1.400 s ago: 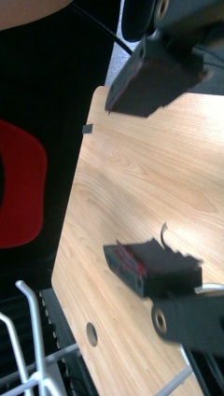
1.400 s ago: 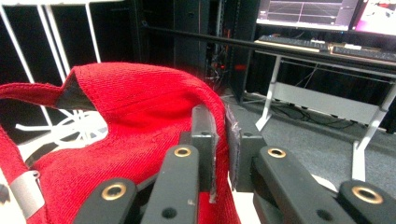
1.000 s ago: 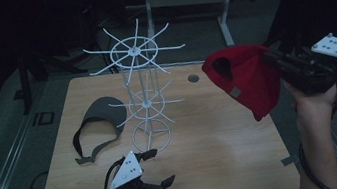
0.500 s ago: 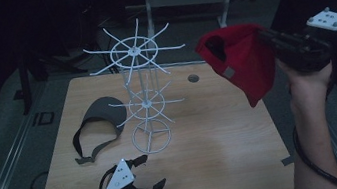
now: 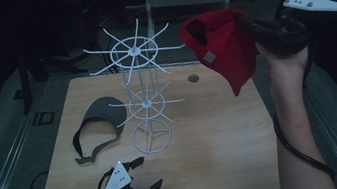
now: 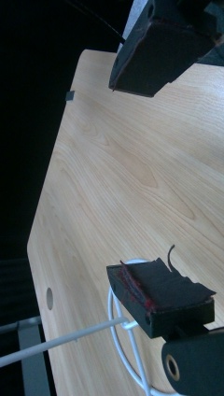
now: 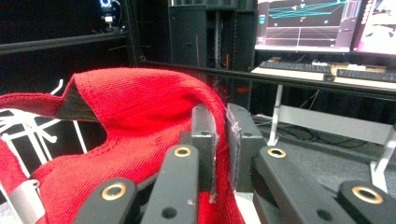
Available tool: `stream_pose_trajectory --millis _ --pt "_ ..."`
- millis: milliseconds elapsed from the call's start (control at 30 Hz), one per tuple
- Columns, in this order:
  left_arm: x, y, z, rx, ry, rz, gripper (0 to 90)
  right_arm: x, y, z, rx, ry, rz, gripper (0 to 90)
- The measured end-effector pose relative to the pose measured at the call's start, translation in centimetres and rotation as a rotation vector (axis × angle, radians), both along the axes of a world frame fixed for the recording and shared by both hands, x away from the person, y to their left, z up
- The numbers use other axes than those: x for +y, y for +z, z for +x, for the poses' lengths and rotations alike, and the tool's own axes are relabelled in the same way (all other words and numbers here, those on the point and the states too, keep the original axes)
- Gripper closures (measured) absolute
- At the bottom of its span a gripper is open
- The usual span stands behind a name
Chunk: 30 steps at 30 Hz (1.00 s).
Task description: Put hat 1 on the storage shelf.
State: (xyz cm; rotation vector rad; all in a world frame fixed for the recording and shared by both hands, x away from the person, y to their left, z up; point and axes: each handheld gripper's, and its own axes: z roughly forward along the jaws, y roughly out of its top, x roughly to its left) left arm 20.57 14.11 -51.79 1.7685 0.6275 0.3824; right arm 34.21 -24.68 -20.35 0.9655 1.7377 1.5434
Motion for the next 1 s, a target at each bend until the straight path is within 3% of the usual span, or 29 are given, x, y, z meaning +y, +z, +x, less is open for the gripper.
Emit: stream_pose_trajectory --millis 500,633,1000 --pt "0.4 -0.3 -0.1 -0.009 0.033 -0.012 11.0 1.8 -3.0 1.0 0.035 0.014 -0.060 82.8" --pt "0.5 -0.2 -0.1 -0.029 0.031 -0.011 11.0 2.0 -4.1 1.2 0.052 0.020 -0.075 82.8" --pt "1.0 -0.7 -0.1 -0.013 0.050 -0.015 11.0 2.4 -6.4 1.0 0.070 0.047 -0.109 82.7"
